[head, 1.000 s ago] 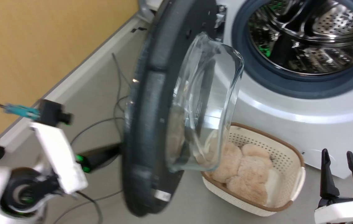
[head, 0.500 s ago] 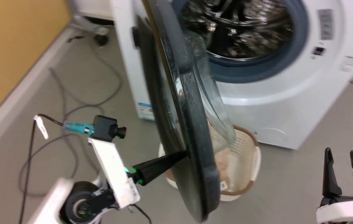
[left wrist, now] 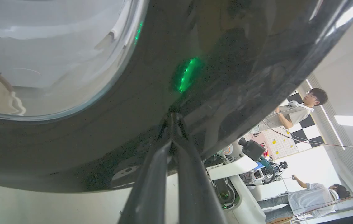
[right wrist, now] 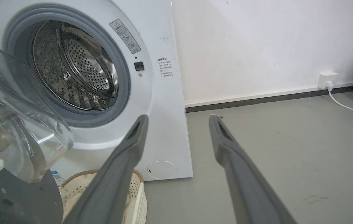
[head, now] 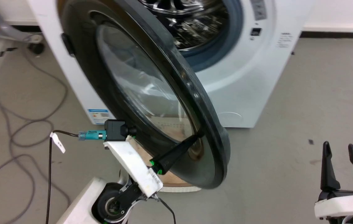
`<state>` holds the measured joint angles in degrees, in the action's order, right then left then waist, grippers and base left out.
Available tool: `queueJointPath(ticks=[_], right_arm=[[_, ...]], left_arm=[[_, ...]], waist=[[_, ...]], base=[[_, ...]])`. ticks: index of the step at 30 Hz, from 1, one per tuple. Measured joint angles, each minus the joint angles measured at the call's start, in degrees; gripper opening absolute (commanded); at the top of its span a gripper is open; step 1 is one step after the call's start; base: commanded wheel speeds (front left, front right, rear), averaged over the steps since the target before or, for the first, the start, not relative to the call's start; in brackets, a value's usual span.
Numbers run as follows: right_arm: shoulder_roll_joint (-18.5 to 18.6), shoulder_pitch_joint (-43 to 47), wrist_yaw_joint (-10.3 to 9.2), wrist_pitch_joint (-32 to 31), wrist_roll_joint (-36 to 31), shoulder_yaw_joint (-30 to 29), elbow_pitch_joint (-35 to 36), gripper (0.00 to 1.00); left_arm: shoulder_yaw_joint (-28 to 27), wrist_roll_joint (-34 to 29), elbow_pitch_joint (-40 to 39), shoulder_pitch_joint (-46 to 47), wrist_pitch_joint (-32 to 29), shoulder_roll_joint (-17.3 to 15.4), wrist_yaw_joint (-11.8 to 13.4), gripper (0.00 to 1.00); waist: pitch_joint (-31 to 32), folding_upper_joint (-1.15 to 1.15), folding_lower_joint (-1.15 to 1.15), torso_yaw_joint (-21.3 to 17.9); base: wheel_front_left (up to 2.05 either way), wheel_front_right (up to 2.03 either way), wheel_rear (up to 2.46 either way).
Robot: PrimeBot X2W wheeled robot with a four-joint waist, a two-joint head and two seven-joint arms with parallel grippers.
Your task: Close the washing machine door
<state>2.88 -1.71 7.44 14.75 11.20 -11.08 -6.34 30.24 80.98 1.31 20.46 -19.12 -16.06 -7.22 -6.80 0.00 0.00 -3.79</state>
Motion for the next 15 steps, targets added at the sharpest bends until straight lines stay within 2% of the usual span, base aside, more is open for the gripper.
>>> queueJointPath(ticks=[15], right_arm=[[0.00,-2.24,0.00,0.00,1.40,0.41,0.36,1.00]], left_arm=[[4.46,0.91,8.23,7.20,12.68,0.53,0.00,0.00]], waist=[[-3.67,0.00,0.00,-9.18]], base=[[0.00,0.00,0.00]])
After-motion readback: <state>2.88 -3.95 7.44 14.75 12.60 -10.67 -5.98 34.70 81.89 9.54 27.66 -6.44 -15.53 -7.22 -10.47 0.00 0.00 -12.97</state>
